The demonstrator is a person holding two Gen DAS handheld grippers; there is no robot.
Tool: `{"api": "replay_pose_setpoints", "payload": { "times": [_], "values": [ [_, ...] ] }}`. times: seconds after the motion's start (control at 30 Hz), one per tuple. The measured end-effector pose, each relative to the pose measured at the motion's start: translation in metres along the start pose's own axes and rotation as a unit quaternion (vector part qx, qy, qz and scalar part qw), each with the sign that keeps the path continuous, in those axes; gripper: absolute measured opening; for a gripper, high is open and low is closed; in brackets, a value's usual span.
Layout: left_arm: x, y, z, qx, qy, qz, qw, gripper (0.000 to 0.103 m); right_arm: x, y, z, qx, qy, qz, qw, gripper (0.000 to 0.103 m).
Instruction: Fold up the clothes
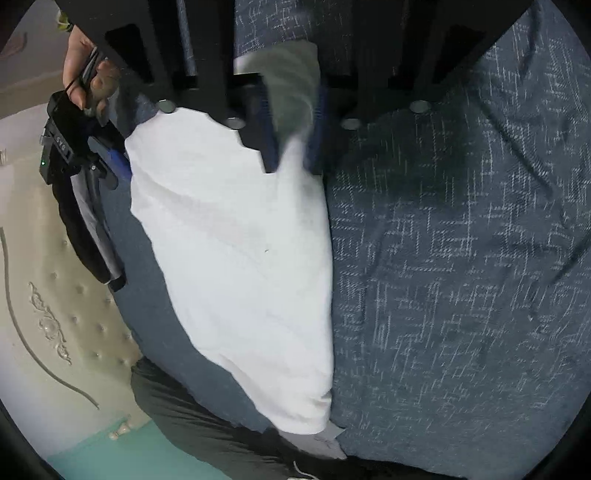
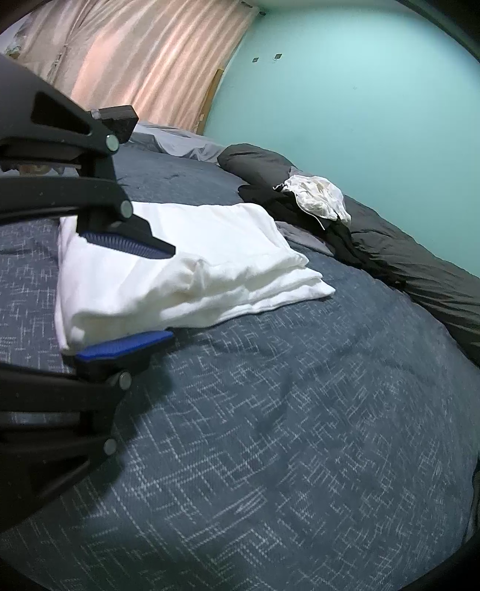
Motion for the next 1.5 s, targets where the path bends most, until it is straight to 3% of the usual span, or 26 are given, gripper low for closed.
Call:
{"api": "replay_pose_setpoints", "payload": {
  "times": [0.1, 0.33, 0.73, 0.87, 1.0, 1.2, 1.5],
  "values": [
    [-0.001, -0.005, 0.008, 0.016, -0.008, -0.004, 0.9998, 0.013, 0.001, 0.000, 0.001, -0.002, 0.000, 0.001, 1.000, 0.041],
    [-0.019, -0.014, 0.004, 0.047, -0.080, 0.006, 0.9956, 0.011, -0.001, 0.003, -0.001, -0.008, -0.003, 0.002, 1.000, 0.041],
    [-0.006, -0.017, -0.031, 0.024, -0.035, -0.018, 0.9989, 0.014, 0.003, 0.000, -0.001, -0.010, 0.005, 0.000, 1.000, 0.041],
    [-0.005, -0.016, -0.041, 0.016, -0.024, -0.018, 0.9994, 0.027, 0.005, 0.002, -0.008, -0.024, -0.002, -0.012, 1.000, 0.050],
    [-0.008, -0.015, -0.053, 0.017, -0.031, -0.024, 0.9991, 0.037, 0.005, 0.005, -0.016, -0.041, -0.012, -0.029, 0.999, 0.050],
    [-0.010, -0.009, -0.055, 0.028, -0.047, -0.038, 0.9978, 0.039, 0.005, 0.009, -0.027, -0.066, -0.028, -0.053, 0.996, 0.050],
    [0.001, 0.004, -0.052, 0.019, -0.037, -0.050, 0.9979, 0.039, 0.005, 0.025, -0.029, -0.096, -0.031, -0.056, 0.993, 0.051]
  ]
}}
Point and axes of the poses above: each gripper's, at about its wrist camera, not at the fingertips, and y roughly the way its jaws point, x to its right, z to its top, the point moved 2 cm from there along y, roughly the way its jaws point, and after that the axes turned 13 degrees about y, right-handed, at the moved point
